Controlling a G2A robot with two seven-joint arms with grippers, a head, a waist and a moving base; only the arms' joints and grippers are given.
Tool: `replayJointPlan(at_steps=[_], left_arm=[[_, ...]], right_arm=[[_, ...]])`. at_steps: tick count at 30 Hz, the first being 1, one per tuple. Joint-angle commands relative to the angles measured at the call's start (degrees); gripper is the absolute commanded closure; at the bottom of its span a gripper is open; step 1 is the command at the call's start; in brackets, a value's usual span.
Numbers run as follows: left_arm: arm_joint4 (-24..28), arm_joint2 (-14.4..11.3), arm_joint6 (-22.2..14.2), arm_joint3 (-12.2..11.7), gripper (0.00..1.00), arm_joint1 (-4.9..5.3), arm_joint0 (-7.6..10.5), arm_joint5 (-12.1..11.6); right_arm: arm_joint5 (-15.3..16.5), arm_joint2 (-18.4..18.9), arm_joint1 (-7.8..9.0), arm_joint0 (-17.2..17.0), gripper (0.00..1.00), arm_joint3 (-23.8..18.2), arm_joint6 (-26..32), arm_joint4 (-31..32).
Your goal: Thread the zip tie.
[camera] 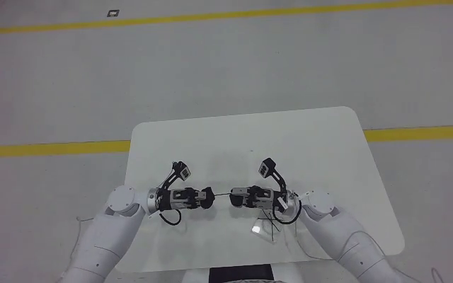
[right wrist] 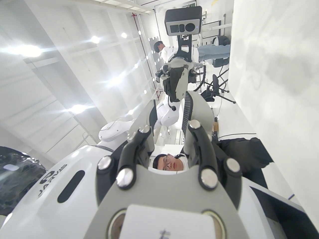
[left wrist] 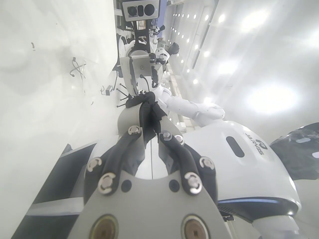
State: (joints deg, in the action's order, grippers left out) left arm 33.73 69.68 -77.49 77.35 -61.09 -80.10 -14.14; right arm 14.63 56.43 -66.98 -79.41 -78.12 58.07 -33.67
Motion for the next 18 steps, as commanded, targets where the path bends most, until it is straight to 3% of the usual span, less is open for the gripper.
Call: replayJointPlan(at_steps=[1,18], left_arm=[[0.0,0.0,0.0,0.0,1.0,0.0,0.0,0.0],[0.0,0.0,0.0,0.0,1.0,0.0,0.0,0.0]], right_arm=[[0.09,0.14,0.03,0.0,0.83,-0.11,0.05,0.03],[0.29,0.58,0.02,0.06,0.93,0.22,-0.35,-0.67]])
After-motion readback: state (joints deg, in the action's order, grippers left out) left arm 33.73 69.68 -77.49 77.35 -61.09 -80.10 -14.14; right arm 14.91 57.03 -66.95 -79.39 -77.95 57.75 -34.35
